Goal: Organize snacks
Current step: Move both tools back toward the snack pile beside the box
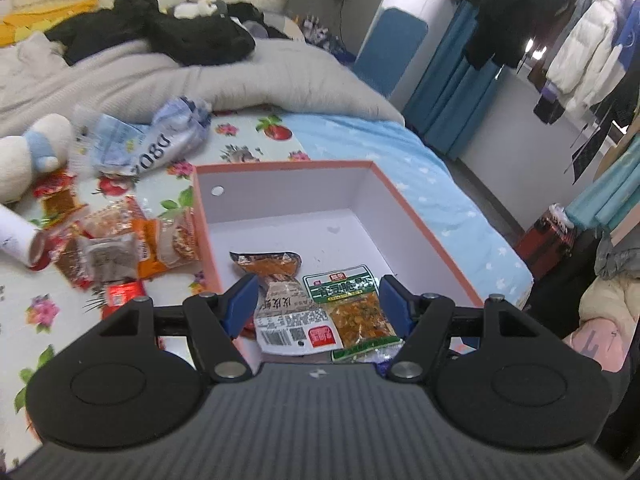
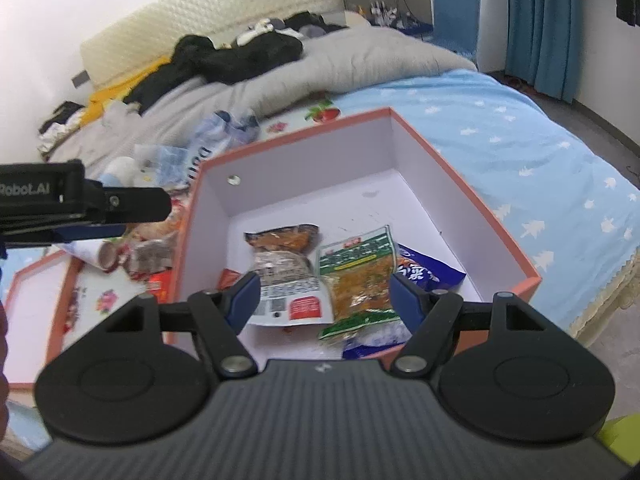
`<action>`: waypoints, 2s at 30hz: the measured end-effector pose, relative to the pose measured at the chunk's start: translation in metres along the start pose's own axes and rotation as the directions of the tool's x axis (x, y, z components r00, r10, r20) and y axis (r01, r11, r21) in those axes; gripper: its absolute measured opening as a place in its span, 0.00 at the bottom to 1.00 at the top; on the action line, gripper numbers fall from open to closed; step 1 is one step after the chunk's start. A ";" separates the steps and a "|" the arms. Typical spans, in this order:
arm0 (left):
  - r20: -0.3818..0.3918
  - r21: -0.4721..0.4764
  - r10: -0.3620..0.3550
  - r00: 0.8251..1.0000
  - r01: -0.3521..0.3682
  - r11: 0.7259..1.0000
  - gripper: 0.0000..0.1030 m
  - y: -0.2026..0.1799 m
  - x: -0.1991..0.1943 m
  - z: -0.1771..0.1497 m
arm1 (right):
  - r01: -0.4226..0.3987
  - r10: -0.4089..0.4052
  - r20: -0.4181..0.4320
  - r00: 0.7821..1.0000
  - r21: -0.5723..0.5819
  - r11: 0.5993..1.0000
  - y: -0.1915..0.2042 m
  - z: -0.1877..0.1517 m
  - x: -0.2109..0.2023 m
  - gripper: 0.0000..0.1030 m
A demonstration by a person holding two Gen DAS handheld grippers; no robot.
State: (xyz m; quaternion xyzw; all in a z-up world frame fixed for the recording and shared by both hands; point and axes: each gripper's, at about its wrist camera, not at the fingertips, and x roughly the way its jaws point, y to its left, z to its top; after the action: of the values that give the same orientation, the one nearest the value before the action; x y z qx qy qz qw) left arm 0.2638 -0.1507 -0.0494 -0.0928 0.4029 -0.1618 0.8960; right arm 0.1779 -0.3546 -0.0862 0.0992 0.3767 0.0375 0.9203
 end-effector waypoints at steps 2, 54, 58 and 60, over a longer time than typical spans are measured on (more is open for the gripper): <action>0.017 -0.002 0.006 1.000 -0.006 1.000 0.70 0.001 -0.020 -0.009 | -0.009 0.009 0.014 1.000 -0.002 1.000 0.005 -0.004 -0.012 0.70; 0.073 -0.219 0.200 0.977 -0.180 0.959 0.70 0.114 -0.171 -0.137 | -0.263 0.267 -0.003 0.964 -0.179 0.948 0.132 -0.100 -0.073 0.71; 0.065 -0.237 0.212 0.975 -0.192 0.953 0.70 0.128 -0.159 -0.128 | -0.271 0.272 -0.023 0.962 -0.190 0.944 0.141 -0.097 -0.060 0.71; 0.062 -0.229 0.227 0.972 -0.207 0.951 0.70 0.135 -0.153 -0.123 | -0.282 0.278 -0.049 0.959 -0.181 0.942 0.145 -0.094 -0.050 0.71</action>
State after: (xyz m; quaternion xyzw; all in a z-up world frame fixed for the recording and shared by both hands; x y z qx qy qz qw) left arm 0.1057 0.0263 -0.0646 -0.1540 0.3866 -0.0122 0.9092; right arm 0.0768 -0.2051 -0.0868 0.0648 0.3638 0.2040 0.9065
